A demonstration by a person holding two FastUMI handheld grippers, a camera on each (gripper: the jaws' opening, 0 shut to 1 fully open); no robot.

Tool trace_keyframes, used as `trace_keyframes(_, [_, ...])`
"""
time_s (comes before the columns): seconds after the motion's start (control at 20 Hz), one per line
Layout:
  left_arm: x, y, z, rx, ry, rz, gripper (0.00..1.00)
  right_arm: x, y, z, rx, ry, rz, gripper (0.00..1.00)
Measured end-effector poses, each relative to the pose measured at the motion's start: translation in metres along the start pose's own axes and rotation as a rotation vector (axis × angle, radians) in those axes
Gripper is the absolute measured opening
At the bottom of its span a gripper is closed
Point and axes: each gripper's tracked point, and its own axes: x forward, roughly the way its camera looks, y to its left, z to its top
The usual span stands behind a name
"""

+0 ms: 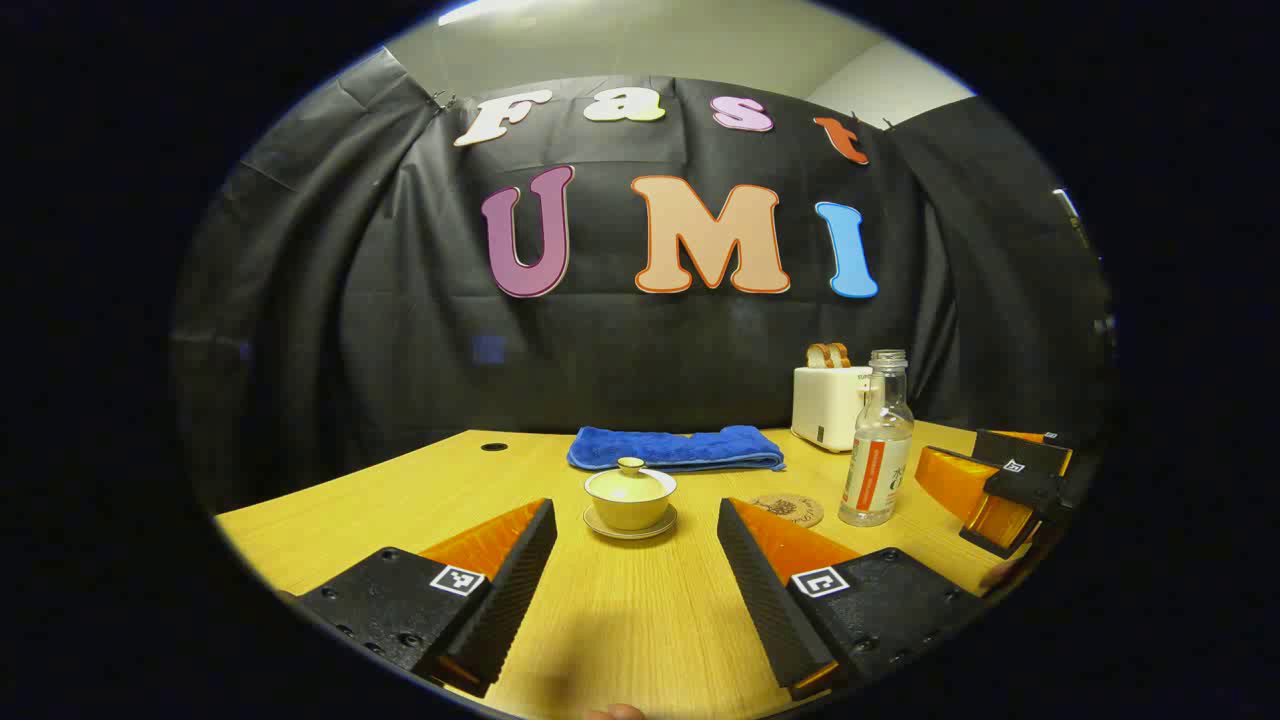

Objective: Open the teacup lid with one hand, grasp the water bottle and pour water into the teacup with the other hand; after pouring, place the water bottle on the coaster and then close the teacup lid.

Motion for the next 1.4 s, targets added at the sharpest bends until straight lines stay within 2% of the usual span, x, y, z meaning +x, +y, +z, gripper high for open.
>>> trace_keyframes(0.3, [0.0003,0.0002,-0.0003,0.001,0.0,-0.001,0.95,0.0007,0.0005,0.0,0.0,0.0,0.0,0.99])
trace_keyframes(0.35, [0.0003,0.0004,0.0,0.001,-0.001,-0.001,0.95,0.0004,0.0006,0.0002,0.0,0.0,0.0,0.95])
trace_keyframes(0.4, [0.0005,0.0001,-0.0001,0.001,0.0,-0.001,0.95,0.0005,0.0002,-0.0002,0.0,0.0,0.0,0.99])
trace_keyframes(0.5, [-0.0004,0.0002,0.0001,0.0,0.0,-0.001,0.95,0.0004,0.0004,-0.0004,-0.001,0.0,0.0,0.99])
trace_keyframes(0.55, [-0.0002,0.0005,0.0004,0.0,0.0,-0.001,0.95,0.0006,0.0001,0.0,0.0,0.0,0.0,0.95])
trace_keyframes(0.6, [-0.0003,0.0006,-0.0003,0.0,0.0,-0.001,0.95,0.0007,0.0006,-0.0001,-0.001,0.0,0.0,1.0])
trace_keyframes(0.75, [-0.0005,0.0006,0.0005,0.0,-0.001,-0.001,0.95,0.0005,0.0007,0.0001,-0.001,0.0,0.0,0.95])
trace_keyframes(0.8, [0.0003,0.0005,0.0001,0.0,0.0,-0.001,0.95,0.0003,0.0002,0.0,-0.001,-0.001,0.0,0.99])
trace_keyframes(0.95, [0.001,0.0003,0.0007,0.001,-0.001,-0.001,0.95,0.0003,0.0002,0.0002,-0.001,-0.001,-0.001,0.99])
trace_keyframes(1.0, [0.0005,0.0004,-0.0001,0.0,-0.001,-0.001,0.95,0.0003,0.0007,-0.0002,-0.001,0.0,-0.001,0.95])
trace_keyframes(1.1, [-0.0002,0.0008,-0.0006,0.0,-0.001,-0.001,0.95,0.0007,0.0006,-0.0002,-0.001,0.0,-0.001,0.99])
trace_keyframes(1.15, [0.0,0.0017,0.0,0.001,0.0,-0.001,0.95,0.0009,0.0006,0.0001,-0.001,0.0,-0.001,0.95])
trace_keyframes(1.2, [0.0005,0.001,0.0,0.0,-0.001,-0.002,0.95,0.0002,0.0006,0.0001,-0.001,0.0,-0.001,0.99])
trace_keyframes(1.3, [0.0007,0.0008,0.0,0.0,-0.001,-0.002,0.95,0.0003,0.0008,-0.0002,-0.001,0.0,-0.001,0.99])
trace_keyframes(1.35, [0.0013,0.0012,0.0005,0.0,-0.001,-0.002,0.95,0.0004,0.0008,0.0,-0.001,0.0,-0.001,0.95])
trace_keyframes(1.4, [0.0009,0.0008,0.0001,0.0,-0.001,-0.002,0.95,0.0008,0.0007,-0.0003,-0.001,0.0,-0.001,0.99])
